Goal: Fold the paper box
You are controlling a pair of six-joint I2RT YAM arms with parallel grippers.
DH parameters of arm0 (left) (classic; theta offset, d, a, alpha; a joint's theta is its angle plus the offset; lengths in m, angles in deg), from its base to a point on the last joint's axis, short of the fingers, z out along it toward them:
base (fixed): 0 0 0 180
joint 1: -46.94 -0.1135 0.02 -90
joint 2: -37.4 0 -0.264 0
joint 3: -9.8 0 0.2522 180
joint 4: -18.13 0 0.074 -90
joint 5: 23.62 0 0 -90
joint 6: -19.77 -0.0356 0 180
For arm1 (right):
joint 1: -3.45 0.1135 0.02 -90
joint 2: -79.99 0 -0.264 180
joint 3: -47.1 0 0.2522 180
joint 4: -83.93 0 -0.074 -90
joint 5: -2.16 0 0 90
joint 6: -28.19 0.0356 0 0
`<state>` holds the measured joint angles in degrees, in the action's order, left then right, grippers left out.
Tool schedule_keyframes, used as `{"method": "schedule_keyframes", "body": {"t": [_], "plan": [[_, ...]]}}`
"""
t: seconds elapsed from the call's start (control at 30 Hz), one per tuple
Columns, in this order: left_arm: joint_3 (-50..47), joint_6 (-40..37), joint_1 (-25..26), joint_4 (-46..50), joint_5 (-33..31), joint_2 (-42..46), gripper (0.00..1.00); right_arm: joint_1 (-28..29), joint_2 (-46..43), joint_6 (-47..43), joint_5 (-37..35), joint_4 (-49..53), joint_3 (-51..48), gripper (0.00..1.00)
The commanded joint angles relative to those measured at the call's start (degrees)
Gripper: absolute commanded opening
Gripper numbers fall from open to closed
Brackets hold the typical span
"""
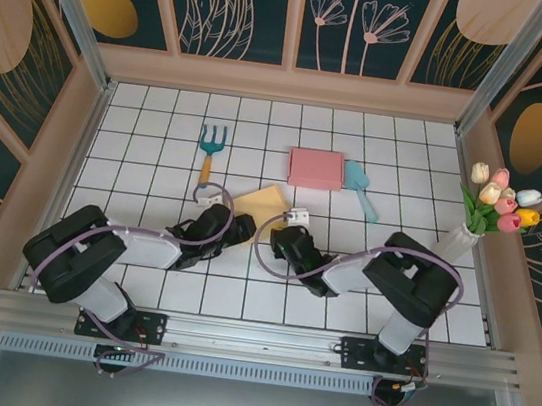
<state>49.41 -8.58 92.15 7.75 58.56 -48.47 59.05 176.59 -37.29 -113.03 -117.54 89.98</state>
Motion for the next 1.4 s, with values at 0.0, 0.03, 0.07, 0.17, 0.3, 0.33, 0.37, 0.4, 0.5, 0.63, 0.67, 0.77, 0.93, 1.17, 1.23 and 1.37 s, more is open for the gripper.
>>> {"method": "schedule_keyframes", "body": {"t": [0.0,0.03,0.07,0.17,0.3,0.33,0.37,0.4,0.5,0.63,0.67,0.77,0.93,1.17,1.23,1.37], "plan": [[-1.51,-1.44,0.67,8.82,1.71,5.05,0.71,-1.55,-5.69,1.82,3.53,4.82,-1.47,0.39],[-1.30,-1.74,0.67,10.17,1.00,6.52,0.71,-1.92,-7.09,2.07,4.16,5.96,-1.74,0.39],[-0.96,-2.01,0.67,11.89,-0.09,8.07,0.72,-2.26,-8.86,2.52,4.68,7.27,-2.02,0.39],[-0.12,-3.10,0.62,16.05,-2.67,12.35,0.73,-3.35,-13.87,4.26,6.61,12.14,-2.35,0.38],[1.49,-7.97,0.54,19.38,-6.54,17.90,0.71,-7.07,-17.82,8.72,10.39,22.41,-0.24,0.23],[2.32,-9.94,0.58,19.48,-7.34,18.78,0.70,-8.33,-18.27,9.02,12.22,23.23,-0.08,0.14],[3.68,-13.06,0.47,19.36,-8.24,19.38,0.68,-9.78,-18.58,9.67,14.19,23.94,0.03,0.00],[5.40,-16.36,0.23,19.38,-8.69,19.15,0.67,-11.32,-18.79,10.47,15.98,24.14,-0.12,0.00],[12.09,-24.28,-2.61,20.52,-7.89,14.10,0.67,-14.85,-18.79,12.20,21.39,23.06,-1.03,0.00],[21.33,-31.95,-9.32,20.92,1.13,1.26,0.67,-18.63,-17.33,14.17,27.74,20.62,-1.67,0.00],[23.82,-33.96,-10.20,20.89,2.55,-1.87,0.66,-19.37,-16.44,14.36,29.49,20.29,-1.38,0.00],[29.12,-38.21,-11.11,20.29,5.21,-10.72,0.66,-20.68,-13.66,14.92,33.63,18.95,-0.41,0.00],[34.17,-39.03,-11.83,18.43,10.06,-20.61,0.64,-20.91,-9.30,15.12,37.31,16.98,1.26,0.00],[32.02,-35.75,-11.86,12.97,17.89,-22.25,0.63,-20.94,-6.31,15.30,37.58,15.44,2.72,0.00],[31.06,-35.31,-11.81,11.99,19.62,-22.37,0.63,-21.05,-5.02,15.14,37.50,15.71,3.75,0.00],[30.17,-34.84,-11.73,10.61,23.69,-23.47,0.61,-21.31,-2.12,14.95,37.12,15.45,5.64,0.00]]}}
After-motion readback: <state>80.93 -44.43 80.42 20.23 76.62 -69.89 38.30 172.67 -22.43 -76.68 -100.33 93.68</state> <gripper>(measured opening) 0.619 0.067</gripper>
